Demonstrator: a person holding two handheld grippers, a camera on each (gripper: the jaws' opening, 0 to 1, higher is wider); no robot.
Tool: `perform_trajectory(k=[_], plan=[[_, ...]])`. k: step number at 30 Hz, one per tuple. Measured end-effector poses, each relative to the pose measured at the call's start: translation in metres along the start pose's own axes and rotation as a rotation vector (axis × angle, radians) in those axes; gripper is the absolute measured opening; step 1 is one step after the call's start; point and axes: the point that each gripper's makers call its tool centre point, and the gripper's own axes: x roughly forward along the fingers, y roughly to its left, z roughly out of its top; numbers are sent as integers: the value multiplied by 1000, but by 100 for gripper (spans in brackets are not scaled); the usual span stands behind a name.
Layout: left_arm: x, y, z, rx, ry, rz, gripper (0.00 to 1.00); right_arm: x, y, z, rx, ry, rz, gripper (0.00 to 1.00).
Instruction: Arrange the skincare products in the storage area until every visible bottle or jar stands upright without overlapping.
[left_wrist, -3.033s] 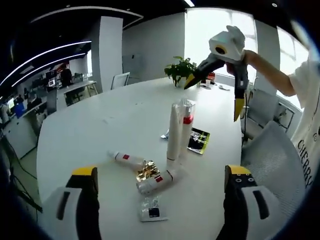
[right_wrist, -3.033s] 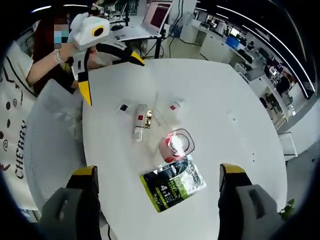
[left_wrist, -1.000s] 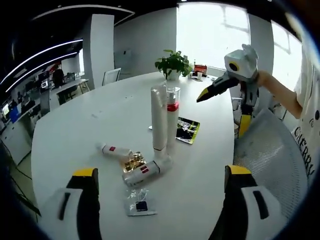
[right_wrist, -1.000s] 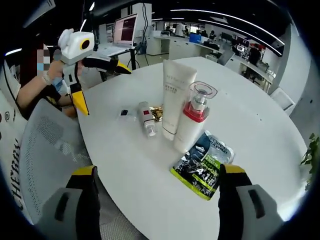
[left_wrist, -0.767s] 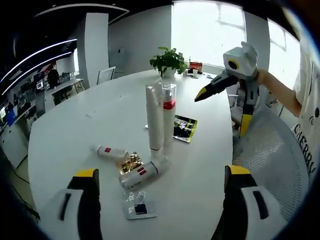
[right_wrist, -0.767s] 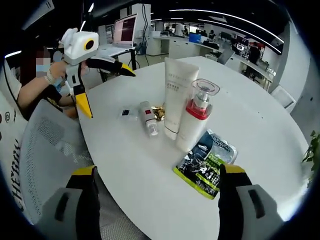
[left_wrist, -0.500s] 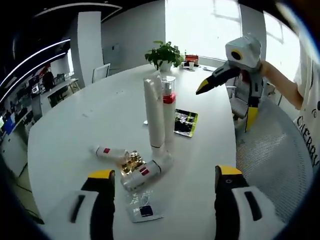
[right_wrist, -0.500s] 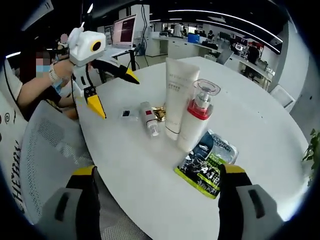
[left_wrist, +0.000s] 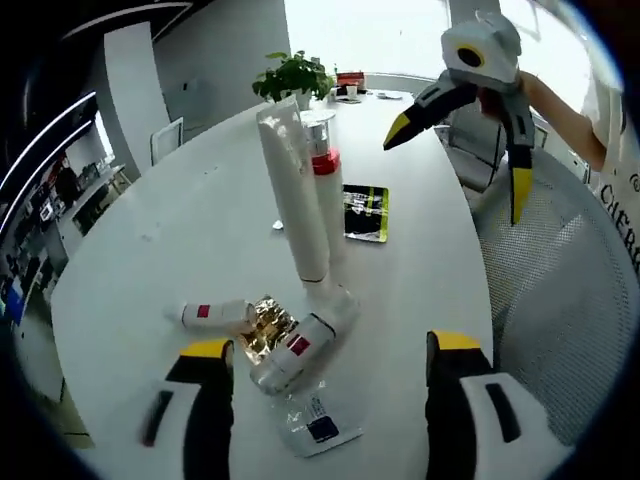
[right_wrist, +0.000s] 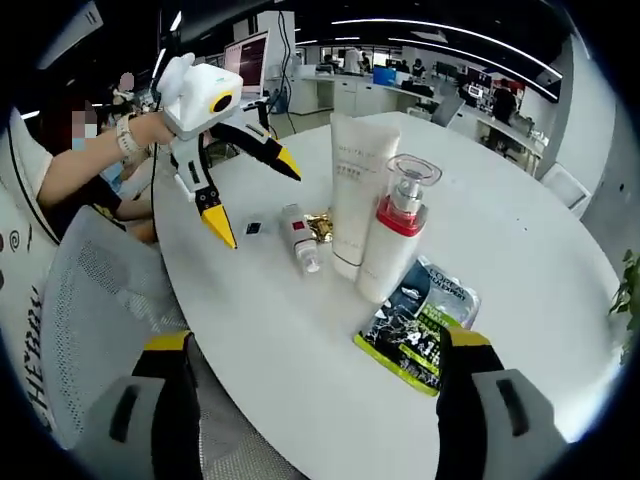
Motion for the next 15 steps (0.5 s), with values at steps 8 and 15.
perform_trajectory(k=[8,15], plan=[[16,8,-6,-12,38,-51,67,1,0,-6,26,2,5,100],[23,6,-8,1,69,-68,60,2,1,-8,38,0,10,100]])
